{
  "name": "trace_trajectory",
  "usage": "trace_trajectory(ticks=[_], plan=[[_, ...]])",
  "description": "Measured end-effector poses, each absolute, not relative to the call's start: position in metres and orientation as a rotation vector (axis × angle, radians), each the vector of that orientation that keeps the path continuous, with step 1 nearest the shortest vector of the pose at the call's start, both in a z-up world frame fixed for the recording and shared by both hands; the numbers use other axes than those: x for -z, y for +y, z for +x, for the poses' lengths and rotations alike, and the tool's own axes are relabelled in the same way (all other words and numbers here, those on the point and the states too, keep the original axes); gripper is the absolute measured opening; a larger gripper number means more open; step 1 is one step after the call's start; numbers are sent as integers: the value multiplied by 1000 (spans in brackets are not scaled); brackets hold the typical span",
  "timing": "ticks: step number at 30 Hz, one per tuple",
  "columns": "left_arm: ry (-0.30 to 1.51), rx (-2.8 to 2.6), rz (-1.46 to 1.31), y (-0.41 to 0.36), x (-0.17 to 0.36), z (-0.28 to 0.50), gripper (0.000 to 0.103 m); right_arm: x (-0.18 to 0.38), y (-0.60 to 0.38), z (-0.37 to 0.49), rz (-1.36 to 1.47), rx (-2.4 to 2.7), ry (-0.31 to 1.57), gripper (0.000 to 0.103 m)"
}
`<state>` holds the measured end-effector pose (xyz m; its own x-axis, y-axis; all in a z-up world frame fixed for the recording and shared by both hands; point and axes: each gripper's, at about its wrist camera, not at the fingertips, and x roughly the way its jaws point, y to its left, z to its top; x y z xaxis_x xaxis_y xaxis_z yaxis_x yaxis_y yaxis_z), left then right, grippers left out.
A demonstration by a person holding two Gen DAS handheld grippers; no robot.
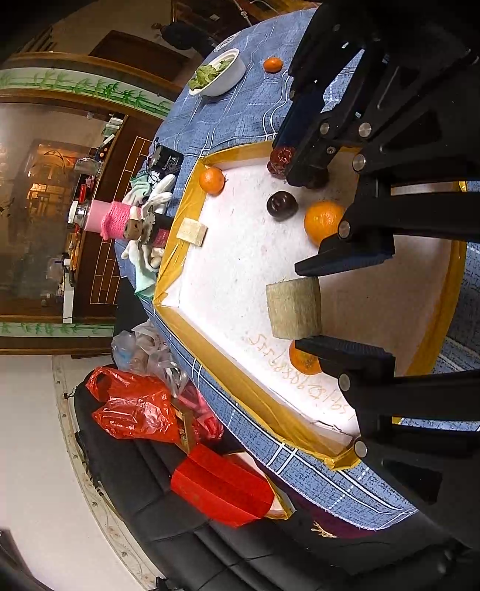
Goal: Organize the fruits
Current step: 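Carry the yam piece and red date into the yellow tray and open both tools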
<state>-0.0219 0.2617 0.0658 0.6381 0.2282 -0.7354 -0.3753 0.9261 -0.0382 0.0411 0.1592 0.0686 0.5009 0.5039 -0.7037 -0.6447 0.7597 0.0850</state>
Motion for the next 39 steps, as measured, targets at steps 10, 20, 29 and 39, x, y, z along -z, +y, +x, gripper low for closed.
trace_trajectory(ticks=[10, 20, 29, 39], plan=[[828, -358, -197, 261, -63, -19, 31, -65, 159, 43, -200, -695, 800, 26], [829, -368, -211, 266, -62, -20, 31, -64, 160, 44, -201, -694, 807, 27], [842, -373, -200, 265, -60, -23, 31, -60, 165, 41, -215, -703, 826, 28], [851, -416, -177, 263, -65, -30, 47, -61, 160, 38, -198, -698, 855, 42]])
